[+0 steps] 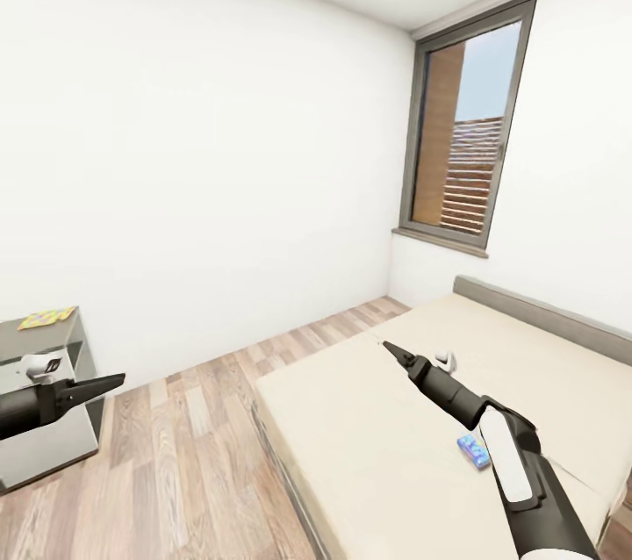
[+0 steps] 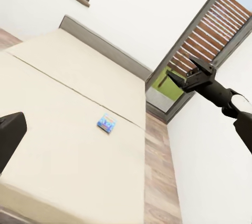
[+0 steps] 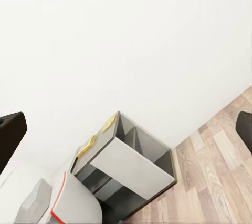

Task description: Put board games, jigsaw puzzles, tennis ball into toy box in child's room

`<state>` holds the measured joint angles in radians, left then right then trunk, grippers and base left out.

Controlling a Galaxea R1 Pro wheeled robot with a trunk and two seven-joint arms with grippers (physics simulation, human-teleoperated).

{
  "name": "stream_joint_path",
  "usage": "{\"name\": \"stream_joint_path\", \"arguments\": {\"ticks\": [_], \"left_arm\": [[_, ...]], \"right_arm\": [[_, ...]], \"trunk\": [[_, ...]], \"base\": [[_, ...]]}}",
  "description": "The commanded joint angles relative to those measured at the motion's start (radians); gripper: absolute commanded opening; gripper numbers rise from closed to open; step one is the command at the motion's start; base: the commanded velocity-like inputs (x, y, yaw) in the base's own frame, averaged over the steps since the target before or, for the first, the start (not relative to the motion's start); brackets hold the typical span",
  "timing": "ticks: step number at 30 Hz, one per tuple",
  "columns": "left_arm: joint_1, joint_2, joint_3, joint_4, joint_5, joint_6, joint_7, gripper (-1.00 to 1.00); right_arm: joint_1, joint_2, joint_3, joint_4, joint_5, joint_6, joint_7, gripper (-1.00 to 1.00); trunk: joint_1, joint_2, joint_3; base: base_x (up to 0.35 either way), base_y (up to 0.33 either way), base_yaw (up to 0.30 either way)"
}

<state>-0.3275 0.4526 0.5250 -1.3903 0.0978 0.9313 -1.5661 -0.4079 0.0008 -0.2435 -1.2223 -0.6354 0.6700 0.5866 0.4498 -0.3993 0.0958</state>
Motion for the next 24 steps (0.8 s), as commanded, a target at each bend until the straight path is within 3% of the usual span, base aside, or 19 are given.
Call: {"name": "stream_joint_path", "arguments": {"ticks": [1,24], "left_arm": [[-0.001,0.000,0.000,0.001,-0.001,0.011,-0.005,1.00],[0.000,0.000,0.001,0.001,-0.001,0.009,-0.005,1.00]], "right_arm": [[0.000,0.000,-0.002,0.000,-0.004,0.007,0.001,1.00],[0.000,0.000,-0.002,0.000,-0.004,0.007,0.001,1.00]], "trunk": [[0.000,-0.001,0.000],[0.000,-0.001,0.000]], "base": [[-0.088,-0.008,0.279],[-0.124,-0.001,0.281]]}}
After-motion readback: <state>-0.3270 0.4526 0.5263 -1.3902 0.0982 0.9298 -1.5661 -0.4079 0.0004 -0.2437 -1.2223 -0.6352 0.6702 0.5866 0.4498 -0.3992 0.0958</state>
